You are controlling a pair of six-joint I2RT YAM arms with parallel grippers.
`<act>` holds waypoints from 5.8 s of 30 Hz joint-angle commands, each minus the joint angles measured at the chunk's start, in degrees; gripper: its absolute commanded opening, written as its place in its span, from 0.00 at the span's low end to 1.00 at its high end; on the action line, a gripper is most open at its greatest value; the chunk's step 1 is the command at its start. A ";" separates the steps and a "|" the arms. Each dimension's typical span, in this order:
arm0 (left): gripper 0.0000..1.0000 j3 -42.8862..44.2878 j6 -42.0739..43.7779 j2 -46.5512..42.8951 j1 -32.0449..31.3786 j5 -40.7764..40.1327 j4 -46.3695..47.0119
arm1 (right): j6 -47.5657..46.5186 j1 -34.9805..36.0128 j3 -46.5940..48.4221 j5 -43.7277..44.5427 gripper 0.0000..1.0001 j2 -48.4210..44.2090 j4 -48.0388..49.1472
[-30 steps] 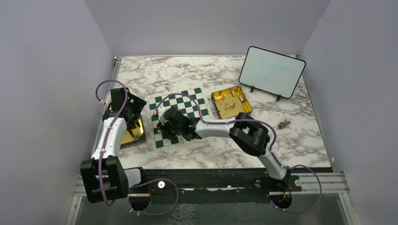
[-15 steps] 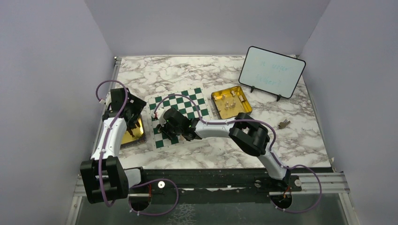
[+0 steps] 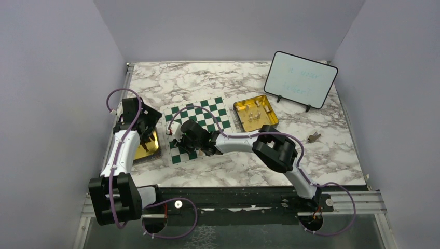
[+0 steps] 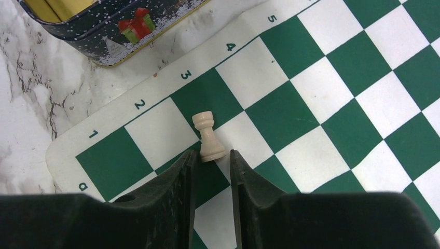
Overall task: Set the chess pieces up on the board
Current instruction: Pick up the chess piece from the chessboard, then place the chess piece on the chessboard.
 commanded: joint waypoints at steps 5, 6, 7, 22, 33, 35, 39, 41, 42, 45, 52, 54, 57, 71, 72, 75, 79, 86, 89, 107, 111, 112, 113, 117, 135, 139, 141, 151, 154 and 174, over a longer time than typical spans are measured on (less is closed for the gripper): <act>0.82 -0.55 1.28 -0.95 0.41 2.17 -0.02 | -3.27 0.53 0.00 -2.38 0.20 1.88 1.73; 0.82 -0.63 1.28 -0.95 0.34 2.29 0.16 | -3.27 0.45 -0.02 -2.38 0.19 1.69 1.74; 0.81 -0.64 1.37 -0.86 0.38 2.58 0.35 | -3.24 0.44 -0.02 -2.43 0.17 1.43 1.82; 0.81 1.71 7.69 0.26 0.15 18.01 4.63 | 2.36 -1.46 -9.39 4.06 0.10 -11.34 14.63; 0.62 3.48 10.72 4.41 -1.78 40.03 8.14 | 3.86 -2.81 -19.84 7.58 0.09 -19.11 25.51; 0.54 3.00 10.55 4.83 -1.88 42.01 8.30 | 3.99 -2.81 -20.66 8.63 0.09 -19.74 26.52; 0.46 1.97 10.53 4.22 -2.21 42.87 8.62 | 4.14 -2.89 -21.52 9.40 0.09 -20.32 27.42; 0.42 1.50 10.40 4.35 -2.63 43.55 8.85 | 4.38 -2.90 -21.92 9.92 0.09 -20.53 27.88; 0.42 1.30 10.47 4.43 -2.86 43.80 8.85 | 4.50 -2.90 -22.16 10.27 0.09 -20.67 28.22; 0.42 0.38 11.14 4.64 -3.26 43.53 8.85 | 4.95 -2.90 -22.99 10.71 0.09 -21.21 29.18; 0.45 -0.62 11.36 5.04 -3.68 43.93 8.77 | 5.28 -2.85 -23.72 10.65 0.09 -21.79 30.02; 0.44 -0.68 11.57 5.02 -3.76 43.64 8.76 | 5.41 -2.89 -23.90 10.56 0.09 -21.83 30.31; 0.40 -0.89 11.58 5.38 -3.83 43.90 8.78 | 5.50 -2.88 -23.85 10.49 0.09 -21.87 30.43; 0.16 -1.47 11.51 5.89 -3.92 43.90 9.24 | 6.03 -2.88 -23.86 9.83 0.09 -21.00 30.14; 0.16 -1.54 11.31 5.85 -3.96 43.74 9.29 | 6.03 -2.88 -23.89 9.92 0.11 -20.95 30.02; 0.15 -1.92 10.33 4.99 -3.97 41.97 9.27 | 6.44 -2.93 -24.23 10.15 0.19 -20.99 30.08; 0.05 -3.21 8.59 1.29 -4.24 33.97 9.23 | 7.84 -2.84 -25.28 10.43 0.41 -21.82 29.91; 0.01 -4.12 8.90 -7.70 -9.48 17.35 7.23 | 13.37 -2.90 -31.50 11.50 0.79 -29.01 29.08; 0.01 -4.31 8.58 -10.02 -15.64 8.29 4.64 | 15.45 -2.90 -36.06 12.14 0.95 -34.47 28.04; 0.00 -11.19 -12.88 -14.53 -46.04 -32.37 -15.60 | 19.08 -2.86 -53.34 19.80 1.00 -68.63 17.82; 0.00 -11.97 -18.56 -12.69 -48.75 -37.30 -18.33 | 18.49 -2.85 -54.53 21.37 1.00 -71.03 16.50; 0.00 -12.02 -19.32 -12.22 -48.93 -38.30 -18.42 | 18.43 -2.89 -54.66 21.50 1.00 -71.31 16.13; 0.01 -11.96 -19.88 -11.76 -49.06 -39.03 -18.53 | 18.42 -2.90 -54.85 21.60 1.00 -71.62 15.99; 0.01 -11.88 -22.32 -9.67 -49.06 -40.93 -19.70 | 18.25 -2.89 -55.42 22.04 1.00 -72.14 15.86; 0.03 -13.60 -26.06 -4.86 -49.07 -41.90 -19.57 | 17.92 -2.88 -55.86 22.60 1.00 -71.89 16.64; 0.04 -13.35 -26.20 -3.21 -49.16 -41.75 -18.95 | 17.73 -2.90 -55.79 22.85 1.00 -71.67 16.68; 0.04 -13.34 -26.21 -2.92 -49.16 -41.76 -18.54 | 17.64 -2.84 -55.71 22.86 1.00 -71.62 16.68; 0.10 -14.29 -27.05 -2.17 -49.27 -41.75 -17.87 | 17.54 -2.89 -55.87 22.61 1.00 -71.01 16.94; 0.12 -14.20 -27.20 -1.63 -49.34 -41.93 -17.79 | 17.38 -2.90 -55.78 22.66 1.00 -71.00 16.85; 0.27 -13.13 -26.70 -1.48 -49.75 -40.25 -17.76 | 17.29 -2.90 -56.08 22.67 1.00 -70.91 16.60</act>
